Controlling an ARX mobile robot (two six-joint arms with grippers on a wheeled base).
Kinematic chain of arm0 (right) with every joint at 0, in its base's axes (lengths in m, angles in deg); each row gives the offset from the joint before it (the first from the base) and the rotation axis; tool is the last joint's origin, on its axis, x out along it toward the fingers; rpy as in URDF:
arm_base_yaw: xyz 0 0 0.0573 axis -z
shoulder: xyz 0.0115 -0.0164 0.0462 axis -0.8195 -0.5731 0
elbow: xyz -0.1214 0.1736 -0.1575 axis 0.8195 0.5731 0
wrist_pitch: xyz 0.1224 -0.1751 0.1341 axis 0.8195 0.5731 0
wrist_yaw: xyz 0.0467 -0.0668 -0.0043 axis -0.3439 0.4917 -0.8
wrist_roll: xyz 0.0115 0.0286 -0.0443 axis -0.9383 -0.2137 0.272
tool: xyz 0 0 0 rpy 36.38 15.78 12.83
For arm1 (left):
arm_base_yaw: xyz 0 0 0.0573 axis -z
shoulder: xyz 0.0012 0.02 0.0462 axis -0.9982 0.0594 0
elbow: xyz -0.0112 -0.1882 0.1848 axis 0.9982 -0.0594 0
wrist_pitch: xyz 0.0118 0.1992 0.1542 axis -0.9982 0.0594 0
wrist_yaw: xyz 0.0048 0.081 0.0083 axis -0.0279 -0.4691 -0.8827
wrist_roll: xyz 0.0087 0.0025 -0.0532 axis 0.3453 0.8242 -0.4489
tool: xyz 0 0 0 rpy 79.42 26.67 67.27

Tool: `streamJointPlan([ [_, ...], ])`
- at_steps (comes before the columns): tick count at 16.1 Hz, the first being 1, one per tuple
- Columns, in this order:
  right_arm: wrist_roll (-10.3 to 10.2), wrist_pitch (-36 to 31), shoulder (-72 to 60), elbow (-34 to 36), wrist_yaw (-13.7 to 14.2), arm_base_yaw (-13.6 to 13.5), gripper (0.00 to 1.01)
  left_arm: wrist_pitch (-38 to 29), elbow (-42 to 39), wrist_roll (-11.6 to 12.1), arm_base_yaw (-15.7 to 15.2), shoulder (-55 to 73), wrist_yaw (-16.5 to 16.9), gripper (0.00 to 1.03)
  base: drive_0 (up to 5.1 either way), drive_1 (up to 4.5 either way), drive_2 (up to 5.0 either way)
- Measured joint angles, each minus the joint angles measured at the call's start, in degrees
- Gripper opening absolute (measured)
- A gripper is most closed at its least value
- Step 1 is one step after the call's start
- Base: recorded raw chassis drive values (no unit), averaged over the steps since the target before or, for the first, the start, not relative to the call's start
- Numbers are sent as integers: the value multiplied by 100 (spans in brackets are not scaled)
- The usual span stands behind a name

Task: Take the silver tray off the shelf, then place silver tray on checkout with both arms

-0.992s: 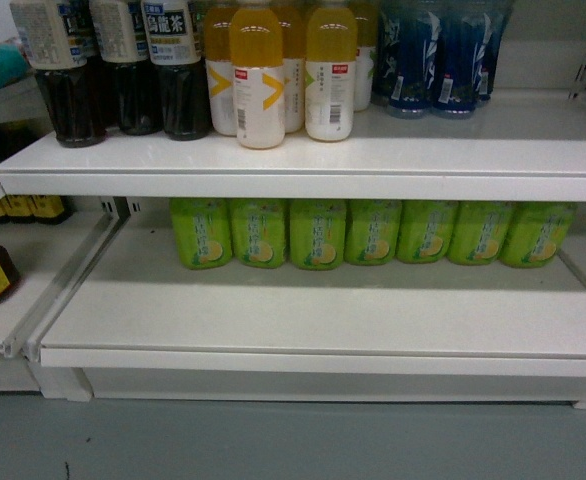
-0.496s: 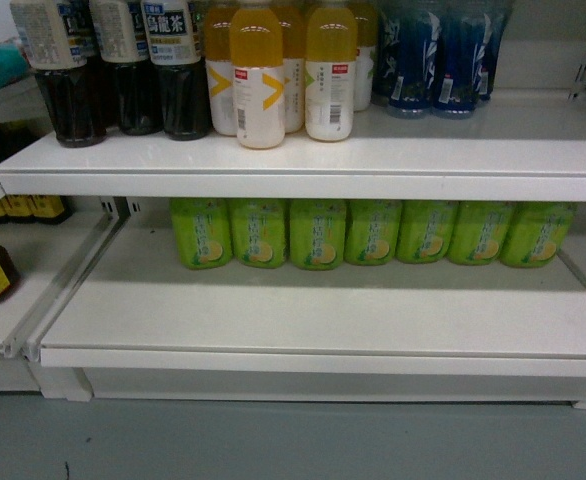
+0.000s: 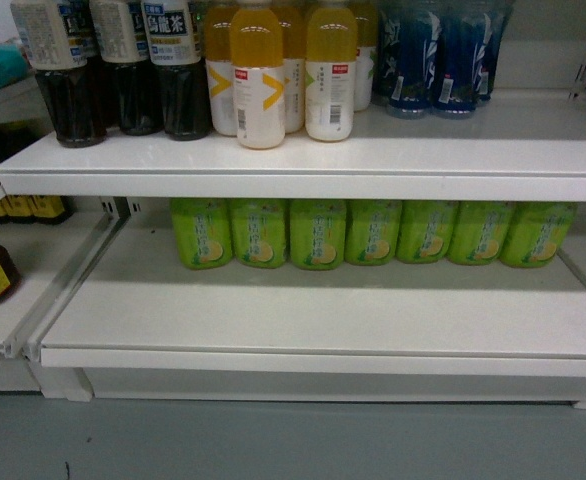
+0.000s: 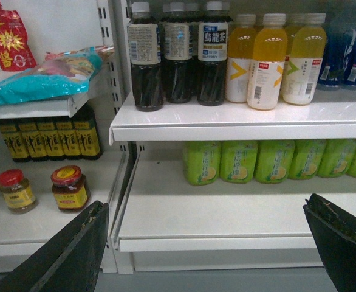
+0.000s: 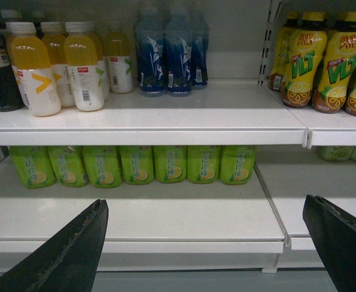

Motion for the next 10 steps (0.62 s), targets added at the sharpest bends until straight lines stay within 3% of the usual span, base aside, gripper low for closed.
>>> streamJointPlan([
  [10, -7, -2, 0, 0, 2, 0, 98, -4, 0, 0, 0, 0, 0, 98, 0, 0, 0],
])
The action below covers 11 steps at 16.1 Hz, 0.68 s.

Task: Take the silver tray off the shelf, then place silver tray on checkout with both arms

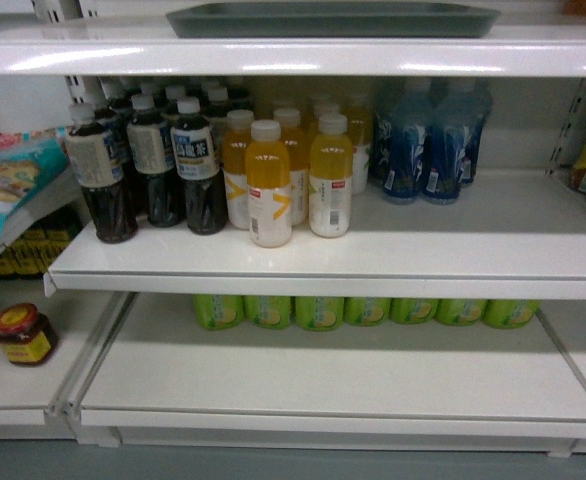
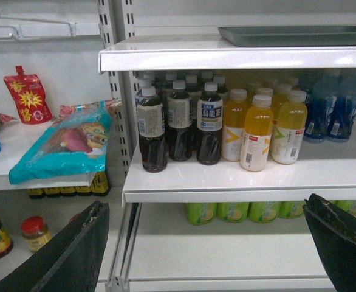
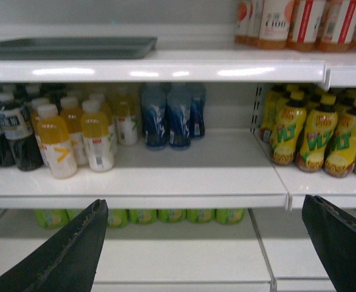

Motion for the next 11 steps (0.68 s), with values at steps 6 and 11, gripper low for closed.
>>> streamJointPlan([
  [6, 9, 4, 0, 0, -7, 0, 98, 0, 0, 0, 0, 0, -7, 98, 0, 0, 0],
  [11, 7, -13, -2, 0, -7, 0, 98, -11, 0, 0, 0, 0, -2, 98, 0, 0, 0],
])
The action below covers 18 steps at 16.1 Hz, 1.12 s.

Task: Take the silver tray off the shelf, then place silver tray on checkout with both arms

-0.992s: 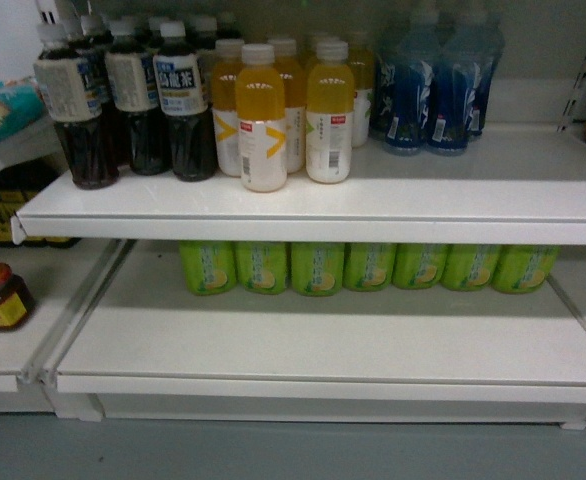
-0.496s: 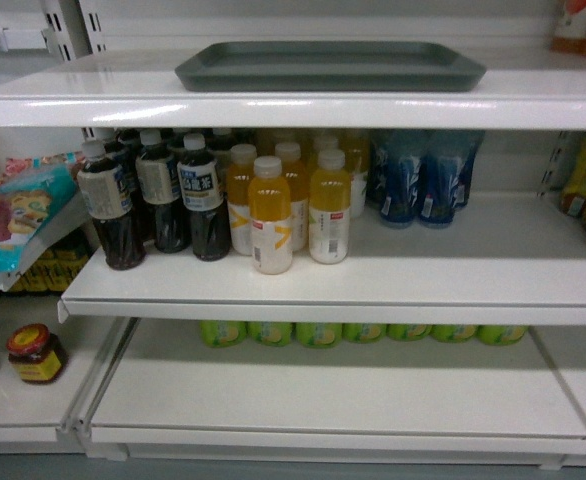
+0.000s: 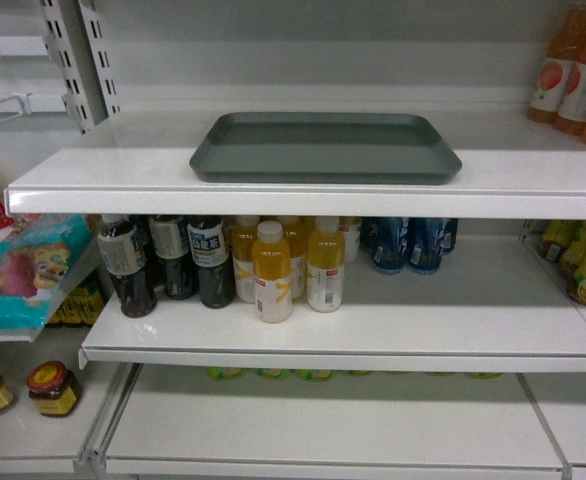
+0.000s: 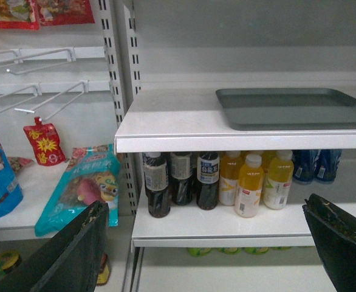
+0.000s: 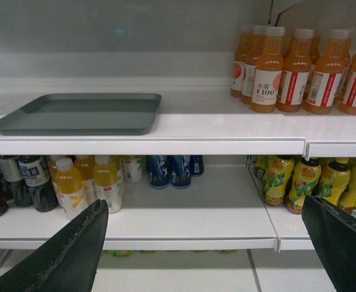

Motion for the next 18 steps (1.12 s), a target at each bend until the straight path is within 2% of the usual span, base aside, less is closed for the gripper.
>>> streamJointPlan([
  [4, 0, 7, 0, 0, 0, 0, 98, 13, 0, 0, 0, 0, 0, 98, 0, 0, 0],
  [18, 0, -2, 2, 0, 2, 0, 98, 13, 0, 0, 0, 0, 0, 98, 5, 430, -421],
])
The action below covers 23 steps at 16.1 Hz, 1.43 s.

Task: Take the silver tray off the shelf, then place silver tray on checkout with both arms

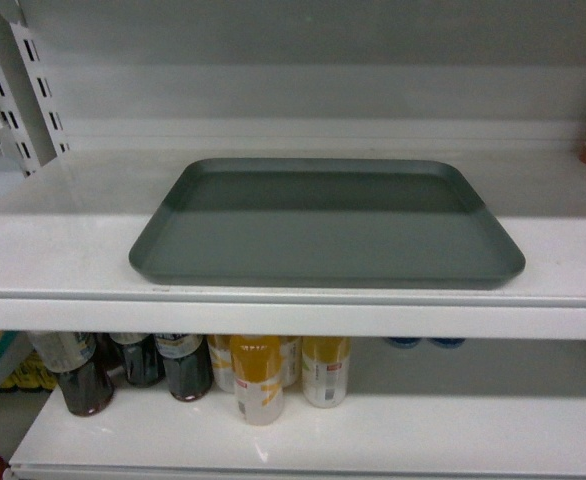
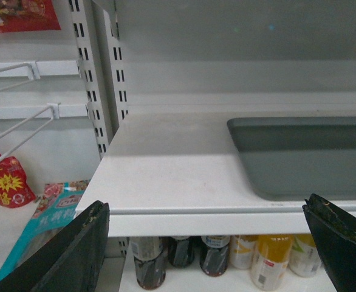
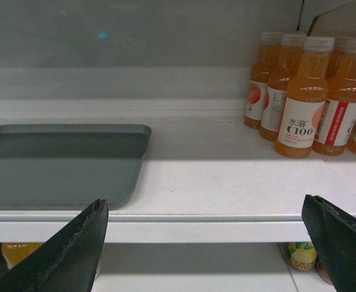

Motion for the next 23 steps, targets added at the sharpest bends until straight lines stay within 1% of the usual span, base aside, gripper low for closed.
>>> streamJointPlan([
  [3, 0, -11, 0, 0, -2, 0, 98, -2, 0, 0, 0, 0, -2, 98, 6, 435, -423],
  [23, 0, 11, 0, 0, -2, 0, 98, 0, 0, -2, 0, 0, -2, 98, 0, 0, 0],
])
